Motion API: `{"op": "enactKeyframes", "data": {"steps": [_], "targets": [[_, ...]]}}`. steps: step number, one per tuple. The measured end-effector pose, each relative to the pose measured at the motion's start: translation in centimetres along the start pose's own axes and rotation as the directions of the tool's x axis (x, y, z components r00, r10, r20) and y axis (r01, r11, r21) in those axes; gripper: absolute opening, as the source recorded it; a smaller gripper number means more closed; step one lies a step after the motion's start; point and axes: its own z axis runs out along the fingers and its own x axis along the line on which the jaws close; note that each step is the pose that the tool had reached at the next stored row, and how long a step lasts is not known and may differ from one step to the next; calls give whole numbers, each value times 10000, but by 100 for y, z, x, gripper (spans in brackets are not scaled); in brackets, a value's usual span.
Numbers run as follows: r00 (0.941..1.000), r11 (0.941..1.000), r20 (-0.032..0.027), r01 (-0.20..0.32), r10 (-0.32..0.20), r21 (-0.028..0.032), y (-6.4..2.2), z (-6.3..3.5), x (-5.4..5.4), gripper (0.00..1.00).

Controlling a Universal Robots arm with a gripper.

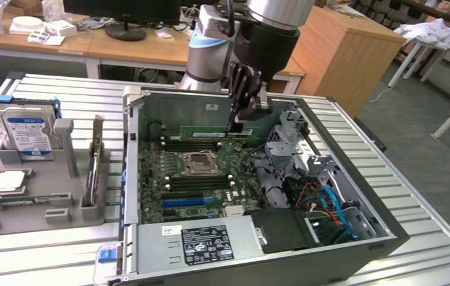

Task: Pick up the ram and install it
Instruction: 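Pick up the ram and move it above insertion slot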

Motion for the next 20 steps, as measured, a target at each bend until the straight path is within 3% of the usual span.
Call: {"op": "enactKeyframes", "data": {"steps": [20], "targets": [[10000,10000,3,0,0,0,-1,36,-283,12]]}}
